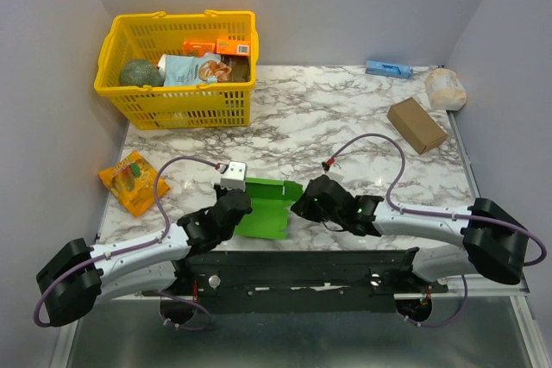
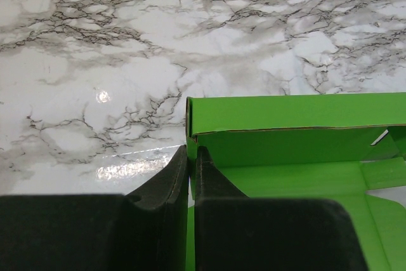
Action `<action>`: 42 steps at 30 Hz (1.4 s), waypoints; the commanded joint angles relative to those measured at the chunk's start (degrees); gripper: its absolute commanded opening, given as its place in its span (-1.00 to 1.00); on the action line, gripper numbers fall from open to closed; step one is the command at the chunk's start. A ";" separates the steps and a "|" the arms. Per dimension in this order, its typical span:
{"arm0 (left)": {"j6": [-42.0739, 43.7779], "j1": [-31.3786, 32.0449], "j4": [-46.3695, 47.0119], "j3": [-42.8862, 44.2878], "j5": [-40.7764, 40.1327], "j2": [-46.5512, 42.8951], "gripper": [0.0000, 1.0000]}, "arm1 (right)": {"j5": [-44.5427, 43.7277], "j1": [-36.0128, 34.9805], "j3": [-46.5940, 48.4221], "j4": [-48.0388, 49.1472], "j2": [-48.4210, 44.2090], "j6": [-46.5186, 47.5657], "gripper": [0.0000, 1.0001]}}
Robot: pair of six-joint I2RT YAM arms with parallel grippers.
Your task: Fold the paper box
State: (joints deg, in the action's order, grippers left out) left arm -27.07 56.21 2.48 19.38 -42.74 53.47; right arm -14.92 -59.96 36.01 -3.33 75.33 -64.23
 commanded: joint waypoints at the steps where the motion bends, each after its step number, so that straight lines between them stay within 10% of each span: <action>1: -0.44 -0.31 0.51 0.66 0.64 -0.91 -1.00 | -4.15 -0.33 1.52 -1.94 1.57 -0.64 -0.54; 42: 0.00 -0.31 0.95 0.14 1.43 -1.44 -1.00 | -3.09 -0.33 0.73 -3.61 6.06 -2.22 -0.67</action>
State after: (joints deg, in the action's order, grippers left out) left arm -27.03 56.21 2.48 19.38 -41.50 52.71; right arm -16.84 -59.96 37.60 -6.31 81.84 -65.52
